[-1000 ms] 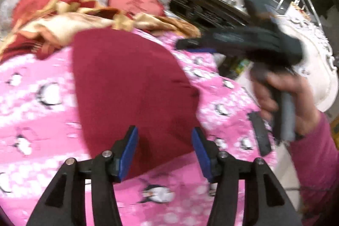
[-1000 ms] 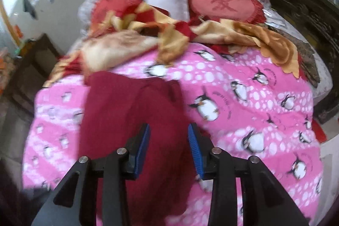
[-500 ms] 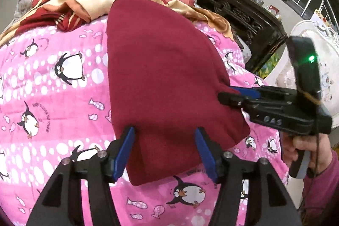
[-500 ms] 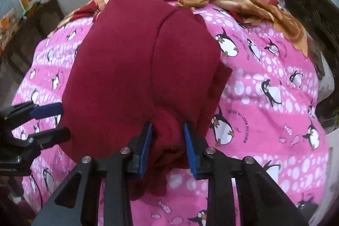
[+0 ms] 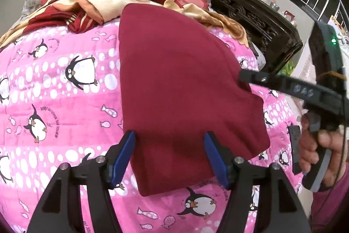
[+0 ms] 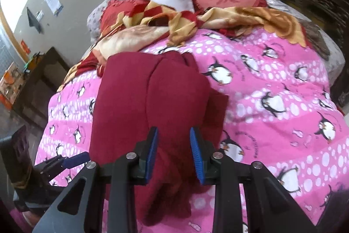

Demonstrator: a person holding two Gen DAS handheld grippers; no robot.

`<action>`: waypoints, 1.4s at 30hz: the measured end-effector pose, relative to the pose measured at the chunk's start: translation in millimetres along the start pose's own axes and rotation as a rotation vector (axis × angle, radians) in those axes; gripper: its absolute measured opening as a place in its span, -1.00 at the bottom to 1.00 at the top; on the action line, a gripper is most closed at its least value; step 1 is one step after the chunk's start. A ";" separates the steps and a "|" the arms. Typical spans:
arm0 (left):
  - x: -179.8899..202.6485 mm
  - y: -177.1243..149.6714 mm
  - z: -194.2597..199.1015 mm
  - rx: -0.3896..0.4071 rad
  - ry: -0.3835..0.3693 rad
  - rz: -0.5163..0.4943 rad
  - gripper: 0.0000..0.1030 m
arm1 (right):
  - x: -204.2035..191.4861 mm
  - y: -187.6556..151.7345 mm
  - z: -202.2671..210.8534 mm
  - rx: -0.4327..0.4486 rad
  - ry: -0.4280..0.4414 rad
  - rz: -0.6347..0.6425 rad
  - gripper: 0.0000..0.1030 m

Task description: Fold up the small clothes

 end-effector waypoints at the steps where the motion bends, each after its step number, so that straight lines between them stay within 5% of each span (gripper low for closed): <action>1: -0.4 0.3 -0.5 0.000 0.003 0.001 0.40 | -1.2 -2.4 -5.1 -0.010 -0.014 0.017 -0.37; 3: -2.1 1.1 -1.8 -0.002 0.007 0.011 0.42 | 7.9 -8.7 -21.6 -0.046 -0.109 0.074 -0.35; 6: -4.5 2.7 -4.4 -0.008 0.008 0.025 0.44 | 24.6 -9.2 -33.1 -0.026 -0.181 0.089 0.15; 7: -5.6 3.6 -5.2 -0.010 0.006 0.030 0.46 | 27.2 -8.9 -32.7 -0.024 -0.170 0.074 0.15; 16: -23.1 28.4 -15.4 0.030 -0.074 0.138 0.75 | 50.3 -14.1 -23.5 0.032 0.078 -0.166 0.27; 27: -21.4 32.3 -61.4 -0.034 -0.169 0.225 0.77 | 42.2 -15.6 -55.8 0.010 0.289 -0.333 0.57; 29: -20.4 33.0 -63.0 -0.035 -0.180 0.239 0.72 | 39.0 -14.1 -54.7 0.009 0.290 -0.315 0.43; 30: -18.8 33.3 -63.1 -0.036 -0.185 0.237 0.63 | 36.0 -12.7 -52.9 0.011 0.302 -0.305 0.08; 33: -19.1 35.7 -54.9 -0.024 -0.181 0.232 0.31 | 25.8 -5.0 -40.6 0.031 0.246 -0.230 -0.28; 36: -19.3 38.2 -32.4 -0.010 -0.203 0.230 0.03 | 17.7 -0.3 -23.4 0.045 0.226 -0.208 -0.42; 42: -24.8 31.0 35.6 -0.008 -0.217 0.241 0.00 | -17.9 1.0 16.1 0.035 0.307 -0.193 -0.46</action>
Point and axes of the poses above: each gripper's, at about its wrist camera, not at the fingertips, and z roughly against the way its jaws point, x to its right, y to its top, the point moved 10 cm from there along -z, roughly the way its jaws point, and after that the axes turned 5 degrees about x, right-handed, at the moved point
